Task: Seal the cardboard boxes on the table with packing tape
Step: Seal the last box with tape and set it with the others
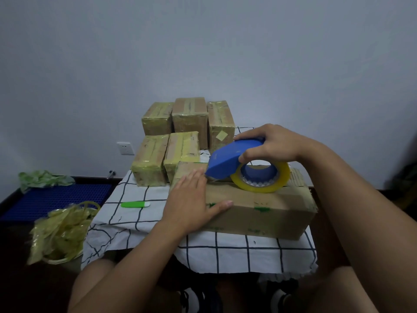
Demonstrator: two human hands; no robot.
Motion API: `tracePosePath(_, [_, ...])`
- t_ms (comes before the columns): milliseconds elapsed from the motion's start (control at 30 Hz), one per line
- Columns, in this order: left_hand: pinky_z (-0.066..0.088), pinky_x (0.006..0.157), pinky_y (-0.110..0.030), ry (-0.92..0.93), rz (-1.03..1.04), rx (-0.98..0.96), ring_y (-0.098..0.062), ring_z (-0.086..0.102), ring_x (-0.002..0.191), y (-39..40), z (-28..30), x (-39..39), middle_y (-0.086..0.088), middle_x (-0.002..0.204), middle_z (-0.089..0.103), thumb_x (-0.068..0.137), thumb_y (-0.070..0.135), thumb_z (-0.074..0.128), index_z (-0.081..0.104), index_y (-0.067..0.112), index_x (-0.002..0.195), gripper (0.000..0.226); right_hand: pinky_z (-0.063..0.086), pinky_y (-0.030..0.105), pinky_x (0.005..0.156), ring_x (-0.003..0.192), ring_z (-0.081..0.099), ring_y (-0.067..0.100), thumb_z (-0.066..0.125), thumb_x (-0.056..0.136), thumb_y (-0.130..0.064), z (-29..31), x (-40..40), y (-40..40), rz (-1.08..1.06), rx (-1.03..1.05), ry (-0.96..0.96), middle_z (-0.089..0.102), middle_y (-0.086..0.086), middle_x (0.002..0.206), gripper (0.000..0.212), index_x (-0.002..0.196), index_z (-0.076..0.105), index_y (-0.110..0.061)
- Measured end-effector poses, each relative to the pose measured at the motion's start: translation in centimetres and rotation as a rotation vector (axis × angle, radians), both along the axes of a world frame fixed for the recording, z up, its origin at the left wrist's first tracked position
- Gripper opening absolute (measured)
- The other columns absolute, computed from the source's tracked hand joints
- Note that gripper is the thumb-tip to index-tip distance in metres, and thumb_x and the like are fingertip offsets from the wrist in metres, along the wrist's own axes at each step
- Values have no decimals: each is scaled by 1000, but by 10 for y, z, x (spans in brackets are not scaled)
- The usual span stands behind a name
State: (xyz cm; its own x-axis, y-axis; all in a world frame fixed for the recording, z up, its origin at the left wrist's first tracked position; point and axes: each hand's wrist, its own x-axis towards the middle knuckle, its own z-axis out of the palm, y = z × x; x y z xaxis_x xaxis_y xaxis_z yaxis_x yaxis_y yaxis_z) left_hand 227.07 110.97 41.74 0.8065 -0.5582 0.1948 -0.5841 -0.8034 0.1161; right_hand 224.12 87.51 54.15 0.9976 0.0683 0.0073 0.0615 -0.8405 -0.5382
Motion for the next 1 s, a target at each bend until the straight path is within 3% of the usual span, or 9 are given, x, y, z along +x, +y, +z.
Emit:
tracePosePath(67, [24,119,-39,-5,4,-21,-16,28,143,0,0,0,1,157,32,74,94,22,27,22,150,104,41,27,88,102,58,6,75,83,-43,4,-5,-7,27,12,9,61,-12,121,46,128,63,-38])
tracePosePath(300, [12,122,-37,13,11,21,-16,14,149,1,1,-5,0,163,17,75,90,22,29,26,148,98,41,28,90,105,58,6,76,84,-37,11,-35,-50,-30,-5,40,63,-12,121,41,123,63,-41])
tracePosePath(467, [7,121,-38,5,-4,67,-18,7,151,2,0,-7,-3,165,8,71,92,3,18,39,153,99,41,28,88,102,57,4,76,82,-39,5,-37,-45,-64,-3,27,61,-15,120,44,124,63,-43])
tracePosePath(567, [6,121,-37,-15,-11,93,-17,3,151,2,1,-7,1,165,4,68,92,-8,19,38,154,104,42,27,88,101,57,3,75,81,-40,4,-37,-43,-82,-5,28,60,-15,119,47,127,63,-41])
tracePosePath(700, [9,120,-34,-43,-49,110,-9,6,150,1,0,-7,13,163,9,77,85,-2,19,33,155,95,41,27,87,101,57,1,75,81,-39,3,-38,-41,-92,10,16,60,-15,120,48,127,63,-40])
tracePosePath(867, [7,120,-35,-36,-86,111,-12,6,151,1,-3,-9,11,163,9,76,82,-13,13,40,154,93,40,26,86,102,57,3,74,84,-36,1,-39,-42,-91,12,8,60,-12,122,46,129,63,-38])
tracePosePath(1000, [7,119,-33,-39,-79,66,-11,5,150,-4,-1,-17,14,163,7,81,77,-5,16,34,156,88,41,23,83,100,57,2,74,84,-35,1,-38,-42,-93,12,2,61,-12,120,47,130,63,-36])
